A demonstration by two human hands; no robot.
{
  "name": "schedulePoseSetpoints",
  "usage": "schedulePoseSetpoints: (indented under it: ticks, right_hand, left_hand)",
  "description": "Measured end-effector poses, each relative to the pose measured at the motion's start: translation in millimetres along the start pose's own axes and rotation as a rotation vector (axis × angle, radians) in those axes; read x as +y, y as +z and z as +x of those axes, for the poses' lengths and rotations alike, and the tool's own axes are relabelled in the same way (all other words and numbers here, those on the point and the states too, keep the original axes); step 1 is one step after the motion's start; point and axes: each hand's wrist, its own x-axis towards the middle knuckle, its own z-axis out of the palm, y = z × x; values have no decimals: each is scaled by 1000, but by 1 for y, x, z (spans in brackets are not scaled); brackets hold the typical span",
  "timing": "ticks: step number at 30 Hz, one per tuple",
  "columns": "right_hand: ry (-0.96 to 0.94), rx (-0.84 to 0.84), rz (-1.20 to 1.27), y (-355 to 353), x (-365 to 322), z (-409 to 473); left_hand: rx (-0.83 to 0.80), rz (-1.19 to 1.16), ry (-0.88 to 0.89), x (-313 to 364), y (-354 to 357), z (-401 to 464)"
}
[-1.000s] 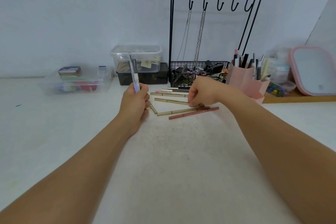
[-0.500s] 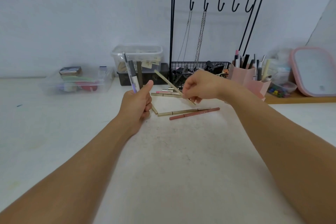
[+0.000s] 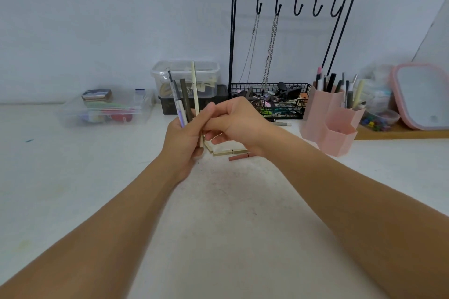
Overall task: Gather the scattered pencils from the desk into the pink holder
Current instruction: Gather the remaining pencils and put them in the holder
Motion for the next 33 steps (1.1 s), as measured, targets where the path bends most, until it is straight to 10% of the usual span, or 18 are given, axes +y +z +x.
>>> schedulePoseSetpoints:
  ticks: [10, 18, 33]
  right_hand:
    - [15, 9, -28, 3, 8, -2]
    - [129, -301, -937, -65, -9, 3]
    - [189, -312, -1004, -73, 10, 6]
  left_hand:
    - [103, 72, 6, -8, -2, 7]
    - [124, 115, -5, -7, -4, 8]
    - [-53, 98, -166, -3, -1, 5]
